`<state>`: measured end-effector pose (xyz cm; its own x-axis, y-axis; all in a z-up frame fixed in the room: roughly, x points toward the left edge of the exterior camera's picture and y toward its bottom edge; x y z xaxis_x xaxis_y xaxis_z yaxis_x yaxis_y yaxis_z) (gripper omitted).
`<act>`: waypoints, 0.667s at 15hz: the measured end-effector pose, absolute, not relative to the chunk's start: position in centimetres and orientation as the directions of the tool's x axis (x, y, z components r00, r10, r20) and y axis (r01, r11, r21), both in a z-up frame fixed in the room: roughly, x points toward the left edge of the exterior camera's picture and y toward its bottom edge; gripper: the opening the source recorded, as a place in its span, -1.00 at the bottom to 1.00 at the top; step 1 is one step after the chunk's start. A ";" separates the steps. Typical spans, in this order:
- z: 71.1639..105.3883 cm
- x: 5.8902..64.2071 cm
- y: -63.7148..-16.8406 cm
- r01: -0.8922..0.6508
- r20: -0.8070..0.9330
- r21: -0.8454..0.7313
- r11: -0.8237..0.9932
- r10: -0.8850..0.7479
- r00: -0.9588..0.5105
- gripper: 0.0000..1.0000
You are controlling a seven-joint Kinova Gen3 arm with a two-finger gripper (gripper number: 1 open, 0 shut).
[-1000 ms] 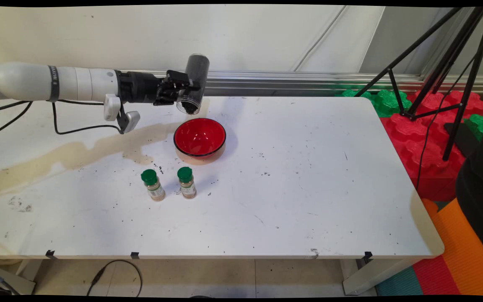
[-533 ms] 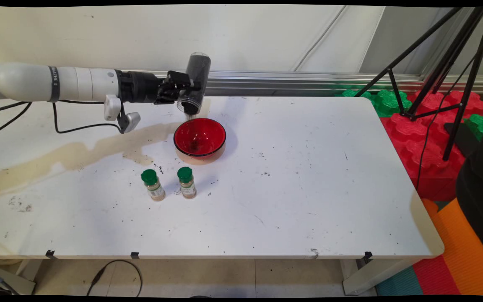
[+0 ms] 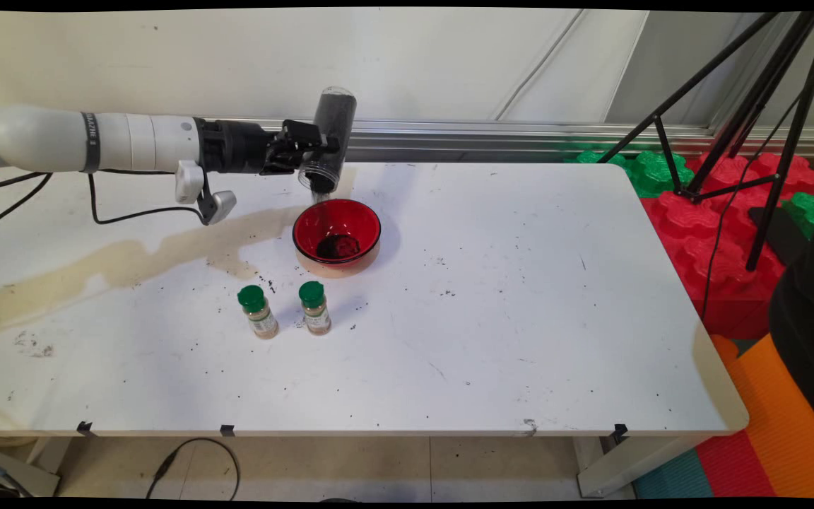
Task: Pour the black seasoning powder in the red bowl
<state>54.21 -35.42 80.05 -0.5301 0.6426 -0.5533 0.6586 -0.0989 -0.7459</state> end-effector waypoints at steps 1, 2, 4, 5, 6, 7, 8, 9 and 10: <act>80.1 54.2 -35.4 0.659 -0.555 -0.745 -0.100 0.642 -0.529 -1.00; 80.1 54.2 -35.4 0.660 -0.556 -0.744 -0.102 0.642 -0.528 -1.00; 80.1 54.2 -35.3 0.661 -0.559 -0.743 -0.105 0.642 -0.526 -1.00; 80.1 54.2 -35.3 0.662 -0.560 -0.742 -0.106 0.642 -0.525 -1.00; 80.1 54.2 -35.3 0.663 -0.561 -0.741 -0.107 0.642 -0.524 -1.00; 80.1 54.2 -35.3 0.663 -0.562 -0.741 -0.108 0.641 -0.523 -1.00; 80.1 54.2 -35.2 0.664 -0.563 -0.739 -0.110 0.641 -0.521 -1.00; 80.1 54.2 -35.2 0.665 -0.565 -0.738 -0.111 0.641 -0.520 -1.00; 80.1 54.2 -35.2 0.666 -0.566 -0.737 -0.113 0.641 -0.518 -1.00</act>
<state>54.21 -35.20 80.14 -0.5182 0.6408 -0.5665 0.6661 -0.1131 -0.7373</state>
